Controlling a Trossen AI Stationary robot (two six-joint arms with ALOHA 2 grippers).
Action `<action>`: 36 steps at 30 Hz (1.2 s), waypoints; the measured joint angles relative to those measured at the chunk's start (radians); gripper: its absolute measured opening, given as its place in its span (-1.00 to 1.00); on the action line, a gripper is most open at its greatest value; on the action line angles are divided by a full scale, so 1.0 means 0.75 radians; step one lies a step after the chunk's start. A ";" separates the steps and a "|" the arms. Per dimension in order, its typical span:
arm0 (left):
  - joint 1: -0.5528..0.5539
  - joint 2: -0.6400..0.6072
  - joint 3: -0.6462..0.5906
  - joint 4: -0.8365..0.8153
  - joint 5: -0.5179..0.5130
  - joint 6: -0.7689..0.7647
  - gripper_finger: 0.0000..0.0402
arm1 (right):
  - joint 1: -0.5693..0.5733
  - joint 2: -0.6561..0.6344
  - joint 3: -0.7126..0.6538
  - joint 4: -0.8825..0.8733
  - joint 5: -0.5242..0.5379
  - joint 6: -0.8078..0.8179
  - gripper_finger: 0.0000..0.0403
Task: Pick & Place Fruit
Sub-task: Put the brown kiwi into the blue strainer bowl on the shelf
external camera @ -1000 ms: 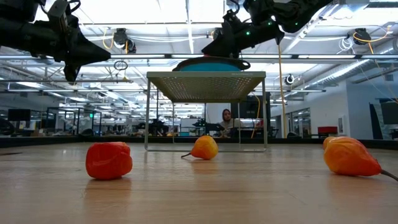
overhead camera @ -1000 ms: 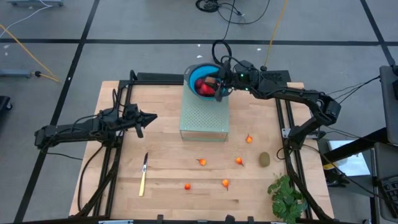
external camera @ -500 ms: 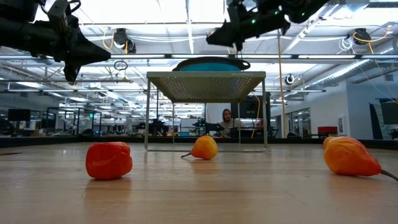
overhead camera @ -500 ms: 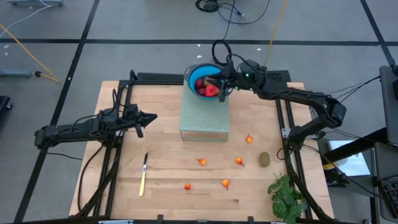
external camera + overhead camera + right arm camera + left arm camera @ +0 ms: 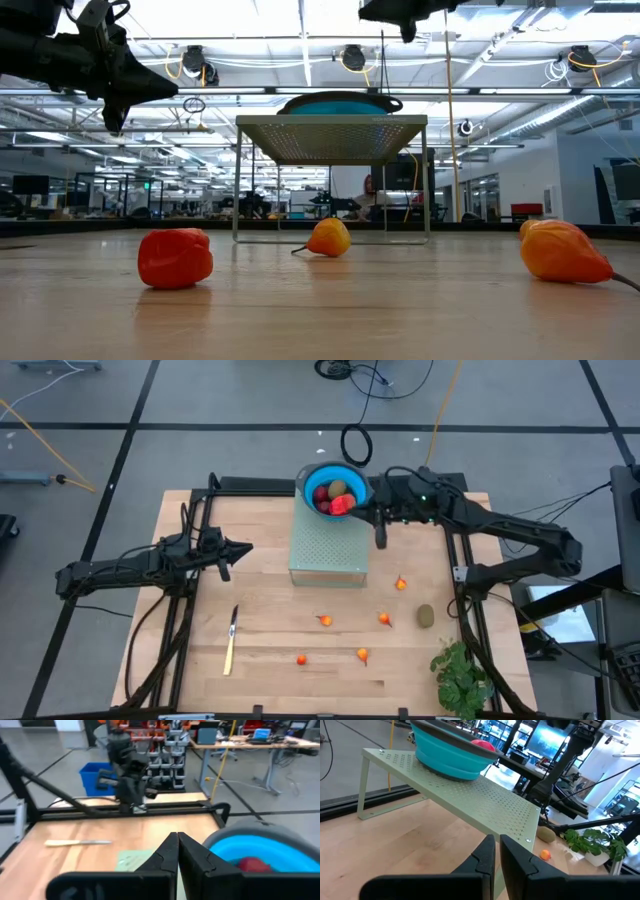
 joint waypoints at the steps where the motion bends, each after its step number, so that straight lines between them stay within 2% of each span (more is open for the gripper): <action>1: 0.000 0.000 0.000 0.000 0.000 0.000 -0.87 | 0.019 -0.014 0.000 -0.033 0.018 0.001 -1.00; 4: 0.000 0.000 0.000 0.000 0.000 0.000 -0.87 | 0.080 -0.055 0.000 -0.151 0.068 0.027 -1.00; 16: 0.000 0.000 0.000 0.000 0.000 0.000 -0.87 | 0.303 -0.150 0.000 -0.600 0.068 0.300 -1.00; 22: 0.000 0.000 0.000 0.000 0.000 0.003 -0.87 | 0.401 -0.149 -0.001 -0.842 0.069 0.579 -1.00; 26: 0.000 0.000 0.000 0.000 0.000 0.003 -0.87 | 0.478 -0.149 -0.001 -0.998 0.134 0.780 -1.00; 36: 0.000 0.000 0.000 0.000 0.000 0.048 -0.87 | 0.655 -0.149 -0.001 -1.222 0.172 1.329 -1.00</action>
